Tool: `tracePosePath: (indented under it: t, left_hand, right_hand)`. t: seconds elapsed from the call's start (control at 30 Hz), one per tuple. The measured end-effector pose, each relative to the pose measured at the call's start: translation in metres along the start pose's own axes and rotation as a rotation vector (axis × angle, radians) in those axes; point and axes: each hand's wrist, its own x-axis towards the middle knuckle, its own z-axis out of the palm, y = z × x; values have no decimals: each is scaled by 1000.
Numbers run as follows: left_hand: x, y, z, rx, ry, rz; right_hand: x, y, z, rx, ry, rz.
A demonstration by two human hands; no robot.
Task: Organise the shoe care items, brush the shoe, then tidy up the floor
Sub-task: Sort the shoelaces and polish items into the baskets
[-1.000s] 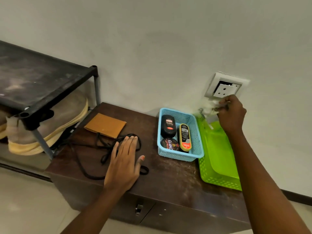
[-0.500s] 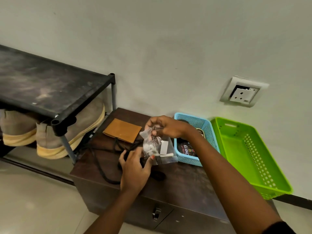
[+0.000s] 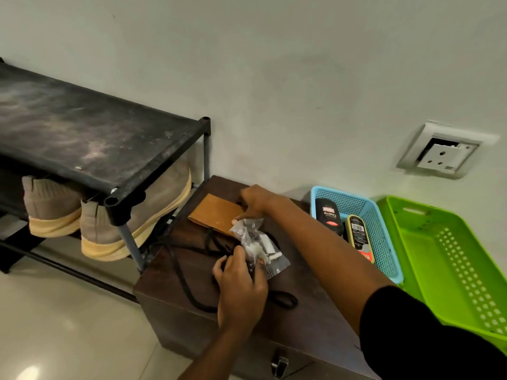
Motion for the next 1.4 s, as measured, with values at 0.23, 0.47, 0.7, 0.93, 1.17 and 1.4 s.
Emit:
tracePosePath:
  t: [0.23,0.47,0.7,0.93,1.17,1.4]
  left_hand:
    - [2,6,-2,-29,0,1]
    - [0,7,-3,-50,17,27]
    - [1,3,0,8,16,25]
    - [2,3,2,57,-18,38]
    - [3,1,1,103,-32,40]
    - [4,-1,1,121,-32,74]
  right_hand:
    - [7,5,5,136,6,103]
    - [-67,46,-22,871,524,354]
    - [-187,149,-25,977,1102,776]
    - [-273,200,24,884,903,1140]
    - [-263,183,46,1131,701,1213]
    - [-269,182,50,588,386,1239]
